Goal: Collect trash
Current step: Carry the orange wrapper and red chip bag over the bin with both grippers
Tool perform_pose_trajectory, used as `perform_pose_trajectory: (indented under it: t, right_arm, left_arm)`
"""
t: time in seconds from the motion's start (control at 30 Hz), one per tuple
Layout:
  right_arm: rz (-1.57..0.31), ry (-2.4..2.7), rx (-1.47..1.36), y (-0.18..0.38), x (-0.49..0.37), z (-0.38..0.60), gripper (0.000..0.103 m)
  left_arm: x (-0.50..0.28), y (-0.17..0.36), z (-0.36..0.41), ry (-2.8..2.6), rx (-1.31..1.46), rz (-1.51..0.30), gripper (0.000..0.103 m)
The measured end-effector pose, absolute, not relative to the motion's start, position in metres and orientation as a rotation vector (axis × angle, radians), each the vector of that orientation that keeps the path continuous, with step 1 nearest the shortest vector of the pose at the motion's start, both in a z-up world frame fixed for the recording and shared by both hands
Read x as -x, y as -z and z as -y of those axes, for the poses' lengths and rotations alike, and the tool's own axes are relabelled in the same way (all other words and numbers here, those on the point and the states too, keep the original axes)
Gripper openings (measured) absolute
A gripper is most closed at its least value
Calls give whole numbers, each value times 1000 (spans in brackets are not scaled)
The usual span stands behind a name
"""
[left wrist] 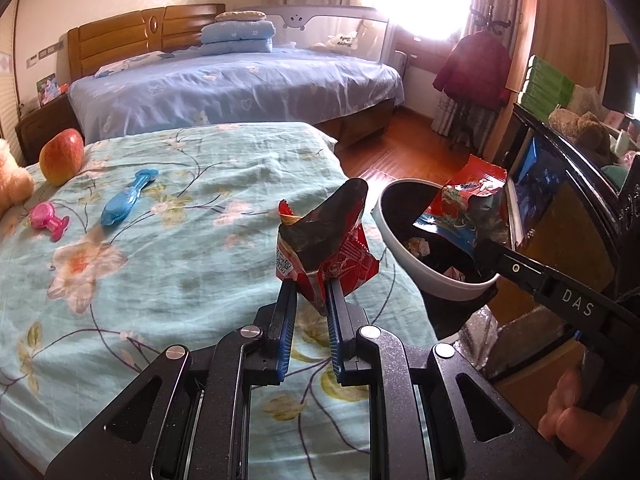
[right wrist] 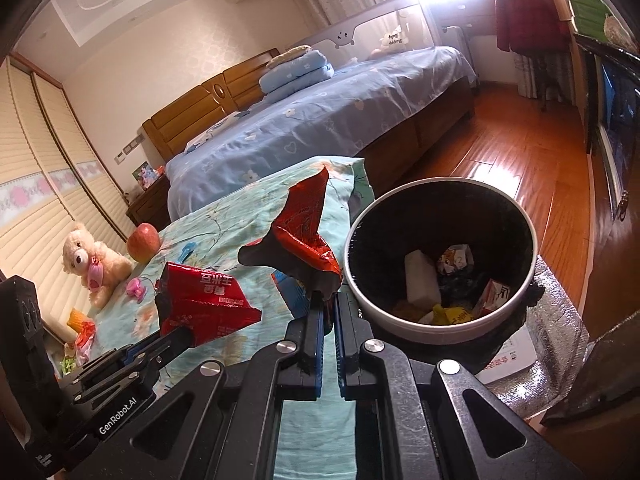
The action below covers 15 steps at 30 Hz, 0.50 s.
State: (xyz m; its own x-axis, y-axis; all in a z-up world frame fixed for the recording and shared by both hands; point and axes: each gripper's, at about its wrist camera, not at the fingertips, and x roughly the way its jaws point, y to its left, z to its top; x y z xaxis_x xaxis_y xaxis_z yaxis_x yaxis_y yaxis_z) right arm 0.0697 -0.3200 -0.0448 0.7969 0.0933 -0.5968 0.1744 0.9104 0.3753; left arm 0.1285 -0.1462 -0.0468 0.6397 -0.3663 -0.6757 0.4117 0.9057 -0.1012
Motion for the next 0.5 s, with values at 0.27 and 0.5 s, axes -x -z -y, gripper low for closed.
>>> perform_pose_trajectory:
  t: [0.27, 0.5]
  right_arm:
    - [-653, 67, -441, 46, -68, 331, 5]
    - [-654, 92, -450, 48, -67, 342, 5]
  left_arm:
    - [-130, 44, 160, 470, -74, -756, 13]
    - [-133, 43, 168, 491, -80, -760, 13]
